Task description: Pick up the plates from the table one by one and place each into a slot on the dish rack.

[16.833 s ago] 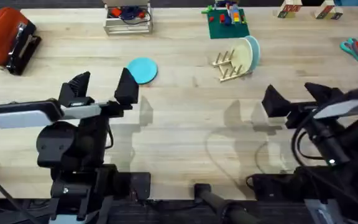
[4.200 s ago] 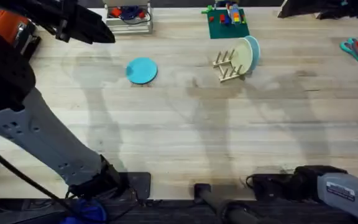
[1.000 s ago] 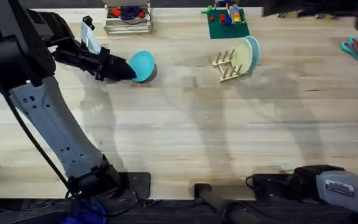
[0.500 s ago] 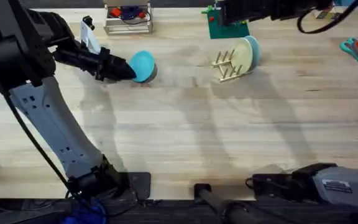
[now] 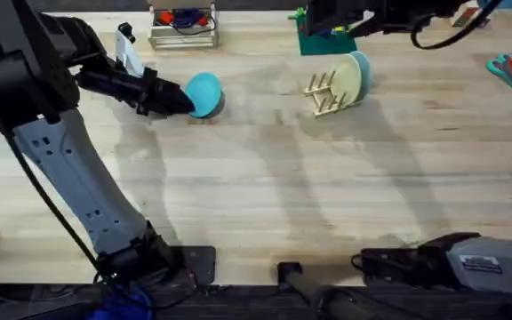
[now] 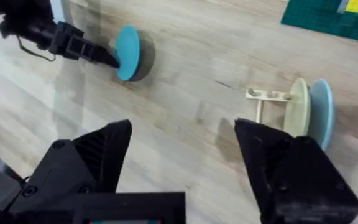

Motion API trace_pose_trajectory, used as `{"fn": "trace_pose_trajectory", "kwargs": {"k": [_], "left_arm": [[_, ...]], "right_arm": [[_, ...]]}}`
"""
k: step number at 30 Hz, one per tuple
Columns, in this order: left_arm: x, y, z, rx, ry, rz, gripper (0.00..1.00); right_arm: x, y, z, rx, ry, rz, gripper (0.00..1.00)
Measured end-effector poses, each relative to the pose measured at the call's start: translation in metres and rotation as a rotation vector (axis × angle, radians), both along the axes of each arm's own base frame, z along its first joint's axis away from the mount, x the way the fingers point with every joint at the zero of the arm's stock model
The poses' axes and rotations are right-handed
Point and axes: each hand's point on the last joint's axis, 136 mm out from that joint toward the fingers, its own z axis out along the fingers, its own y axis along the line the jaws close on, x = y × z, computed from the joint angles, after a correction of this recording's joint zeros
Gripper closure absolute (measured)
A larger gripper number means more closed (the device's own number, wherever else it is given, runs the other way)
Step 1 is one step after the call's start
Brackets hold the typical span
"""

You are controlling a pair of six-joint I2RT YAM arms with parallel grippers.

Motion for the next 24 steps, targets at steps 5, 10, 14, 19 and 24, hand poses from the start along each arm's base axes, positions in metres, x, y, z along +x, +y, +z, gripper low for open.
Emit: {"fn": "trace_pose_trajectory", "kwargs": {"k": [5,10,14,19,24], "left_arm": [[0.000,0.000,0.000,0.000,0.000,0.000,0.961],[0.000,0.000,0.000,-0.001,0.000,0.000,0.960],[0.000,0.000,0.000,-0.001,-0.001,0.001,0.961],[0.000,0.000,0.000,-0.001,-0.001,0.001,0.960],[0.000,0.000,0.000,-0.001,-0.001,0.001,0.960]], "right_arm": [[0.000,0.009,0.005,0.007,-0.013,0.022,0.007],[0.013,0.027,0.016,0.017,-0.027,0.057,0.007],[0.024,0.051,0.014,0.002,-0.001,0.114,0.006],[0.036,0.077,-0.005,-0.029,0.058,0.182,0.008],[0.051,0.091,-0.024,-0.027,0.104,0.228,0.008]]}}
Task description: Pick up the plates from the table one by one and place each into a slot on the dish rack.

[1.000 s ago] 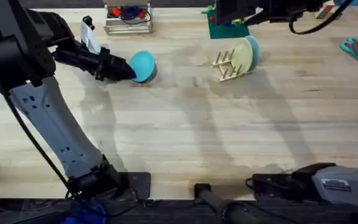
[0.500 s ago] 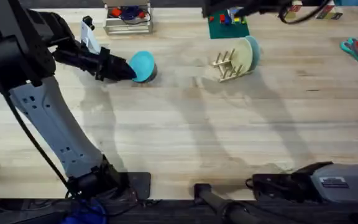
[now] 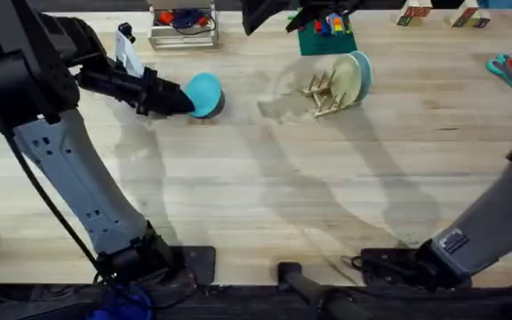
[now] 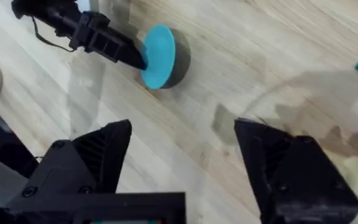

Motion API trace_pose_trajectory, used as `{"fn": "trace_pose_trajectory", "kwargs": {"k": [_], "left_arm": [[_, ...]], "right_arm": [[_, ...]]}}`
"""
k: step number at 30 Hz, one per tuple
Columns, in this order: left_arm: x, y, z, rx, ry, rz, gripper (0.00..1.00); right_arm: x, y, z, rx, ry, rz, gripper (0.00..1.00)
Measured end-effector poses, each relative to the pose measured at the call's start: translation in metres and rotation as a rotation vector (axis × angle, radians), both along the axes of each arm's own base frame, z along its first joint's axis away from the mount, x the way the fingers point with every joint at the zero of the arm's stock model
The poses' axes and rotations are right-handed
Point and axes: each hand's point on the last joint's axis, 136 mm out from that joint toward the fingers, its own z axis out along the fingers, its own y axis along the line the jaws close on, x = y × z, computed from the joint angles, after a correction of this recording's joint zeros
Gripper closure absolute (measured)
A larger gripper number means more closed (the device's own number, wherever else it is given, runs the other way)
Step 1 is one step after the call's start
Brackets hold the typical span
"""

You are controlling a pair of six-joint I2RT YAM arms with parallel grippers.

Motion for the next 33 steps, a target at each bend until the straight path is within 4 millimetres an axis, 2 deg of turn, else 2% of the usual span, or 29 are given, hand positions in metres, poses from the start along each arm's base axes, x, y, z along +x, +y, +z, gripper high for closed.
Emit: {"fn": "trace_pose_trajectory", "kwargs": {"k": [8,14,19,24,33], "left_arm": [[0.000,0.000,0.000,0.000,0.000,0.000,0.960],[0.000,0.000,0.000,0.000,0.000,0.000,0.960],[0.000,0.000,0.000,0.000,0.000,0.000,0.961],[0.000,0.000,0.000,0.000,-0.001,0.000,0.960],[0.000,0.000,0.000,0.000,0.000,0.000,0.960]], "right_arm": [[0.025,0.003,-0.029,0.016,0.017,0.027,0.007],[0.052,0.003,-0.038,0.088,-0.012,0.024,0.007],[0.068,0.000,-0.047,0.126,-0.020,0.019,0.007],[0.073,0.003,-0.058,0.176,0.013,0.038,0.007],[0.069,0.009,-0.098,0.222,0.142,0.063,0.007]]}}
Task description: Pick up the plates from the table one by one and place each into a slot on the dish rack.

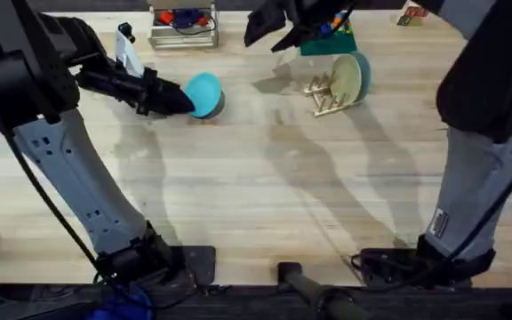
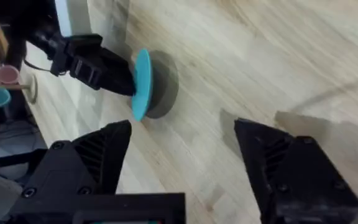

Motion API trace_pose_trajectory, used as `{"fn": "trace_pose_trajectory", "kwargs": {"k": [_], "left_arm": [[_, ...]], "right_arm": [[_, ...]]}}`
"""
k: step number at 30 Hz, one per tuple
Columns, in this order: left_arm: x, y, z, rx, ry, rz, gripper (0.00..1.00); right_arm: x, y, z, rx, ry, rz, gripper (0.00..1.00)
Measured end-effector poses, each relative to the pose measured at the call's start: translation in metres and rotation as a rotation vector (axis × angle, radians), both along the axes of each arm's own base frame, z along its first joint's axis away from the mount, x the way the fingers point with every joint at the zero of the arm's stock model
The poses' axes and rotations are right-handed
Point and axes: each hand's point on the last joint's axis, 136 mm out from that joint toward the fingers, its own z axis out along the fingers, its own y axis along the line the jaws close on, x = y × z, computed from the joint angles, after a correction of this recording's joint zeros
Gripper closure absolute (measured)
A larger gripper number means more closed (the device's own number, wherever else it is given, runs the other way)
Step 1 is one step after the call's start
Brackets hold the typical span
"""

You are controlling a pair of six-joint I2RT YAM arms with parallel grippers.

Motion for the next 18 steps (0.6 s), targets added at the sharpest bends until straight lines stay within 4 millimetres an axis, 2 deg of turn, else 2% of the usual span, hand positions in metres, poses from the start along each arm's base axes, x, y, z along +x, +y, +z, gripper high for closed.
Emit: {"fn": "trace_pose_trajectory", "kwargs": {"k": [3,12,18], "left_arm": [[0.000,0.000,0.000,0.000,0.000,0.000,0.959],[0.000,0.000,0.000,0.000,0.000,0.000,0.960],[0.000,0.000,0.000,0.000,0.000,0.000,0.961]], "right_arm": [[-0.001,0.001,-0.006,0.002,0.018,0.004,0.006],[-0.003,0.005,-0.009,0.032,0.035,0.020,0.007],[-0.004,0.008,-0.031,0.029,0.082,0.027,0.008]]}}
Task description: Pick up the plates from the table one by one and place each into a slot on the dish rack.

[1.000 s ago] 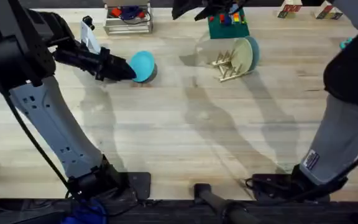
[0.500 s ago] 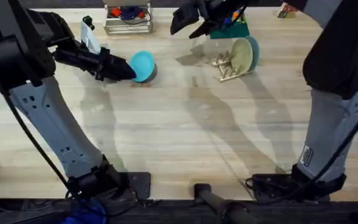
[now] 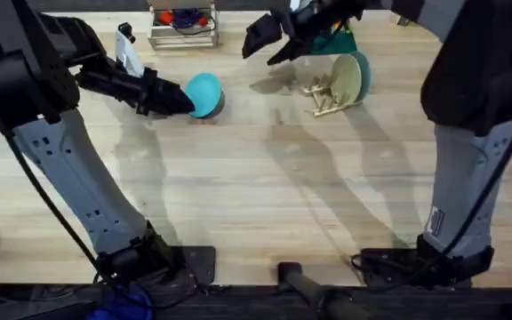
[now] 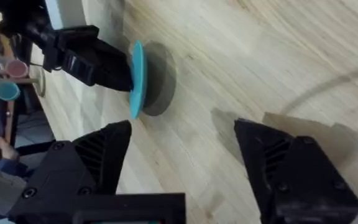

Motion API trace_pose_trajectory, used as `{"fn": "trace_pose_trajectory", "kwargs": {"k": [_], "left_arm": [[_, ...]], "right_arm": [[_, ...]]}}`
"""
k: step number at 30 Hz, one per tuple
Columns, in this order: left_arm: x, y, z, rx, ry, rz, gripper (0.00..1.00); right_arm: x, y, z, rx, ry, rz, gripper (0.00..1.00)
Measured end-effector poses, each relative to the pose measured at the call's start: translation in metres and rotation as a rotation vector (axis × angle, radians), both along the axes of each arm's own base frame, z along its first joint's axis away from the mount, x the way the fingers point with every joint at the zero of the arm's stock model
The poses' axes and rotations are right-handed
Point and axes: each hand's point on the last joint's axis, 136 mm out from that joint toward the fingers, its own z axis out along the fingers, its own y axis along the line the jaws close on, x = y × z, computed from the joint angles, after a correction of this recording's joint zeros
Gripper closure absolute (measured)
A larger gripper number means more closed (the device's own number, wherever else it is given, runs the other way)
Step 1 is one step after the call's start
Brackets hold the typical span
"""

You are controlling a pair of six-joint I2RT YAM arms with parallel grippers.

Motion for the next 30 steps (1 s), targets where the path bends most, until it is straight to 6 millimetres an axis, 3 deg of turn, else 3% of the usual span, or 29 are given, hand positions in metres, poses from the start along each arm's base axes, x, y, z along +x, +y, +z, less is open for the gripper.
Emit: {"fn": "trace_pose_trajectory", "kwargs": {"k": [15,30], "left_arm": [[0.000,0.000,0.000,0.000,0.000,0.000,0.960],[0.000,0.000,0.000,0.000,0.000,0.000,0.961]], "right_arm": [[-0.016,0.024,-0.016,-0.004,0.031,0.054,0.007],[-0.023,0.026,-0.022,-0.017,0.068,0.063,0.007]]}}
